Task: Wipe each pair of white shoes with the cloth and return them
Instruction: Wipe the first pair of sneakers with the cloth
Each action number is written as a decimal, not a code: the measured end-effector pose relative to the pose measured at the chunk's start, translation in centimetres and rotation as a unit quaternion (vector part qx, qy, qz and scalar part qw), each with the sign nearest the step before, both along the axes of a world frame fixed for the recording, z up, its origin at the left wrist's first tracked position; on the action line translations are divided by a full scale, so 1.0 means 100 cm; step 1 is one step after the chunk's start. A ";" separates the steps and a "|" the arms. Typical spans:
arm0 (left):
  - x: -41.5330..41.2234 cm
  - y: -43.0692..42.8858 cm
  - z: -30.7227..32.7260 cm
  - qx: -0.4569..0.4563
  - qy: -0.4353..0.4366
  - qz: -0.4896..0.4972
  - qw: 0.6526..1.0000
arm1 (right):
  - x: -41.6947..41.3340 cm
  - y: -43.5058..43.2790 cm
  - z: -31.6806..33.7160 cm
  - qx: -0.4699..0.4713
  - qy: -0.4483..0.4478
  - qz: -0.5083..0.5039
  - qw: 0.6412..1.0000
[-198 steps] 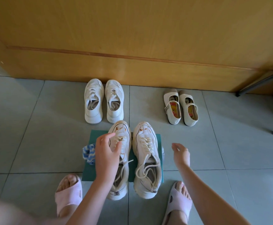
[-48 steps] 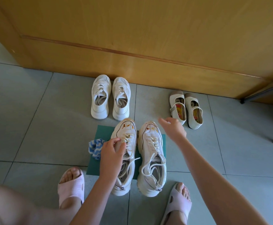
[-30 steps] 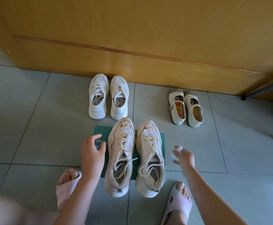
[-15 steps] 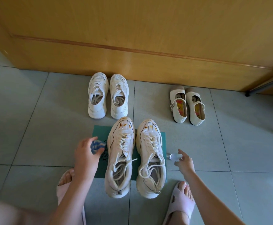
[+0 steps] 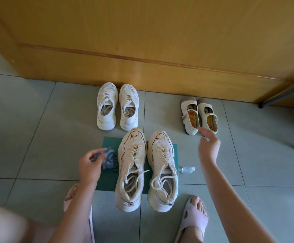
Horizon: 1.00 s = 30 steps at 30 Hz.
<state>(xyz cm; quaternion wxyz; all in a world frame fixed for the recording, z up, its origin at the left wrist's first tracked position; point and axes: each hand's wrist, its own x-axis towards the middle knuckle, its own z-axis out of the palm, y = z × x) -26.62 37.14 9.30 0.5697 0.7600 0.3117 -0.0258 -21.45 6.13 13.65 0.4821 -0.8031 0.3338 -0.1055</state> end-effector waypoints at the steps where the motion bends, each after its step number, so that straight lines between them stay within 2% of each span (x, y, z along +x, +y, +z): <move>1: 0.003 0.000 0.009 -0.022 -0.012 0.007 1.000 | 0.004 0.011 0.010 0.006 -0.021 0.022 1.000; 4: 0.015 0.001 0.041 -0.083 -0.068 -0.012 0.994 | 0.011 0.054 0.036 0.035 -0.033 0.171 0.984; 7: 0.025 -0.002 0.071 -0.148 -0.088 -0.062 0.983 | 0.012 0.095 0.045 0.087 0.005 0.342 0.936; 10: 0.031 -0.006 0.091 -0.250 -0.080 -0.105 0.959 | 0.014 0.124 0.047 0.126 0.046 0.413 0.901; 12: 0.032 -0.010 0.098 -0.305 -0.076 -0.115 0.942 | 0.017 0.133 0.047 0.186 0.072 0.414 0.888; 16: 0.029 -0.014 0.098 -0.327 -0.071 -0.120 0.935 | 0.019 0.131 0.043 0.271 0.089 0.402 0.870; 20: 0.027 -0.014 0.094 -0.316 -0.057 -0.108 0.941 | 0.017 0.119 0.042 0.259 0.116 0.417 0.864; 23: 0.025 -0.017 0.090 -0.284 -0.042 -0.107 0.952 | 0.016 0.113 0.046 0.244 0.109 0.386 0.883; 26: 0.024 -0.022 0.089 -0.169 -0.060 -0.096 0.979 | 0.017 0.108 0.054 0.232 0.074 0.330 0.912; 27: 0.023 -0.024 0.090 -0.160 -0.072 -0.091 0.980 | 0.018 0.106 0.057 0.224 0.067 0.318 0.919; 30: 0.022 -0.040 0.096 -0.214 -0.077 -0.118 0.967 | 0.016 0.106 0.061 0.211 0.050 0.293 0.931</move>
